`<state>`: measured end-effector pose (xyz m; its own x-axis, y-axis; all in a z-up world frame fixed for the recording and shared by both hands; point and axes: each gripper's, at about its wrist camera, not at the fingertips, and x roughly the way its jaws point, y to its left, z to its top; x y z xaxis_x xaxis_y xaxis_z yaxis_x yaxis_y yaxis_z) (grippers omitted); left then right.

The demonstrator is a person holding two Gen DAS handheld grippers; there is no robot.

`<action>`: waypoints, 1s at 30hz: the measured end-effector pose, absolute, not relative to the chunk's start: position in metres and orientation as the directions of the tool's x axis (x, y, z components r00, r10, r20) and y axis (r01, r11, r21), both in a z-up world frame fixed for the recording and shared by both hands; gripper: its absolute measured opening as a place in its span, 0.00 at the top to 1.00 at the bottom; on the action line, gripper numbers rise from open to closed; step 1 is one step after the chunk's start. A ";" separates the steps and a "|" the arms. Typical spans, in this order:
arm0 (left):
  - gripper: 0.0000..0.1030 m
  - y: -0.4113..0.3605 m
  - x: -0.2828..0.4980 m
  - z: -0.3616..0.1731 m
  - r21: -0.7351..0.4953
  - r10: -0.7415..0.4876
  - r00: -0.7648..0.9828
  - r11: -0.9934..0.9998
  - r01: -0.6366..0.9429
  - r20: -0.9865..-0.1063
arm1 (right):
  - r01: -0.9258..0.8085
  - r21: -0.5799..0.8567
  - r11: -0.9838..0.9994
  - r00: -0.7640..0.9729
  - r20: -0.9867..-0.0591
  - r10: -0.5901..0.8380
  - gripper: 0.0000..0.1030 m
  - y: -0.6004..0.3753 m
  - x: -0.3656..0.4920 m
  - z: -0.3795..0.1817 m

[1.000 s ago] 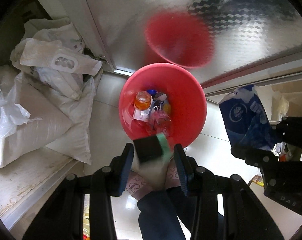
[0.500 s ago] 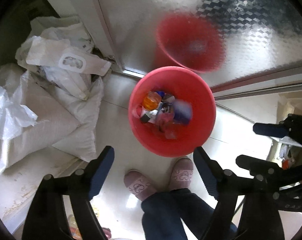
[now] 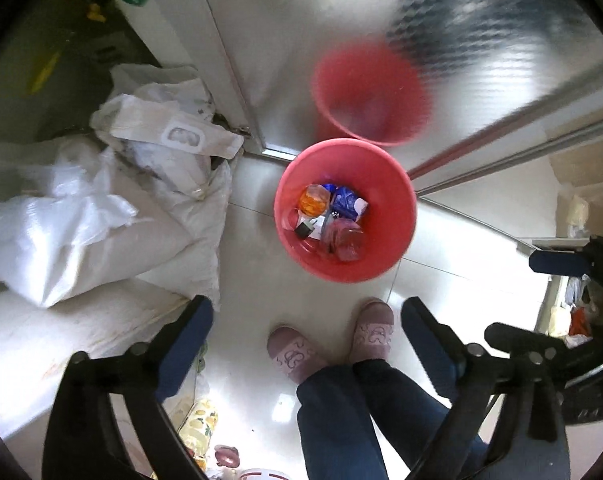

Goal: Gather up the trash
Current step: 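Raise both tools back up over the counter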

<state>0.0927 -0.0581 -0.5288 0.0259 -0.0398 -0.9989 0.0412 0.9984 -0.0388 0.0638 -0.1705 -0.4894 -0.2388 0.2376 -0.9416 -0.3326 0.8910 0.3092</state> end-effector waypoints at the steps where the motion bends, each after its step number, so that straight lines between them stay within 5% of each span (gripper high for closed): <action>1: 0.00 -0.058 0.088 -0.518 -0.032 -0.033 0.027 0.998 0.048 -0.999 | -0.325 0.306 0.895 -0.231 -0.943 0.239 0.15 -0.173 0.060 -0.479; 6: 0.00 -0.057 0.064 -0.457 -0.024 -0.026 0.047 0.998 0.059 -0.999 | -0.304 0.273 0.913 -0.169 -0.958 0.230 0.03 -0.179 0.045 -0.430; 21: 0.00 -0.055 0.014 -0.242 0.051 0.026 0.229 0.994 0.101 -0.973 | -0.208 0.248 0.946 0.070 -0.961 0.267 0.01 -0.200 0.023 -0.246; 30: 0.00 -0.047 0.014 -0.133 0.059 0.027 0.401 0.996 0.067 -0.916 | -0.313 0.255 0.915 0.255 -0.905 0.339 0.01 -0.192 0.037 -0.146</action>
